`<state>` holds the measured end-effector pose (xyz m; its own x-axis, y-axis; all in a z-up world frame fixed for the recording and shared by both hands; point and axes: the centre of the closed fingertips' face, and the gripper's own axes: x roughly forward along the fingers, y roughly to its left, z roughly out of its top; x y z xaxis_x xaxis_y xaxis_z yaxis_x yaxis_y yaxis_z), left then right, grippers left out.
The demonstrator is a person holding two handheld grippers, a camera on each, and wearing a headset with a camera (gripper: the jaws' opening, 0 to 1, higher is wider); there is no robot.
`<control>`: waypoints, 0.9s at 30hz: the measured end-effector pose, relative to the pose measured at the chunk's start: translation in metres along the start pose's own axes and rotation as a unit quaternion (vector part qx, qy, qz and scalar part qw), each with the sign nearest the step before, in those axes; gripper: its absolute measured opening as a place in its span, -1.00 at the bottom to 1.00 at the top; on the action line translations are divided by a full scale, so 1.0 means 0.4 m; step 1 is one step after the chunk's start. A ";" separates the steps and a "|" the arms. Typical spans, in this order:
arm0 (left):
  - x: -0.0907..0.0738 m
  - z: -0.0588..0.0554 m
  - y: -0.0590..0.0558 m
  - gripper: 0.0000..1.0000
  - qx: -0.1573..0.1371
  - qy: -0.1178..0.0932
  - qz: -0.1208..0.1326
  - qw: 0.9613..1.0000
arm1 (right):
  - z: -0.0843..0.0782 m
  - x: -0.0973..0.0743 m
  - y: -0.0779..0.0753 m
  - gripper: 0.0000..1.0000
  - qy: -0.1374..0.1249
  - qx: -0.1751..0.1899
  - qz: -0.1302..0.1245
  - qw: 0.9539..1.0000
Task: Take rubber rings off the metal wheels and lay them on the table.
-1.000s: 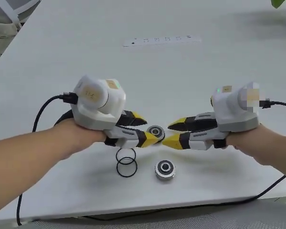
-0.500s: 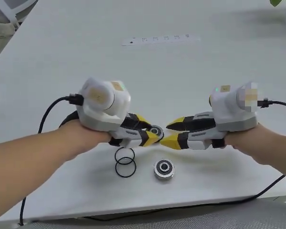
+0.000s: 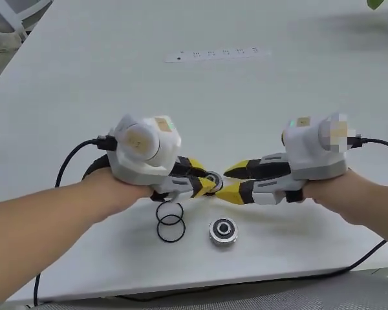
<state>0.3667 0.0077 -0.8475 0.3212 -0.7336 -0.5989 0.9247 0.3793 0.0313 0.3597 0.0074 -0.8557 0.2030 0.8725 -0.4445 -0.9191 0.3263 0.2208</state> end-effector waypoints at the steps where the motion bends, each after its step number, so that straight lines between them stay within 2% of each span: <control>1: 0.000 0.000 0.000 -0.72 -0.001 -0.002 0.001 1.000 | 0.000 0.002 0.001 -0.41 0.000 0.000 0.001 1.000; 14: 0.002 -0.001 0.009 -0.73 -0.001 -0.010 0.012 1.000 | -0.007 0.020 -0.010 -0.50 0.009 0.000 0.003 1.000; 27: 0.003 -0.003 0.014 -0.73 -0.001 -0.008 0.016 1.000 | -0.015 0.009 -0.010 -0.65 0.014 -0.005 -0.001 1.000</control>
<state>0.3721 0.0096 -0.8490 0.3532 -0.7306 -0.5844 0.9140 0.4028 0.0487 0.3620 0.0069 -0.8634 0.1946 0.8612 -0.4695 -0.9222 0.3237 0.2116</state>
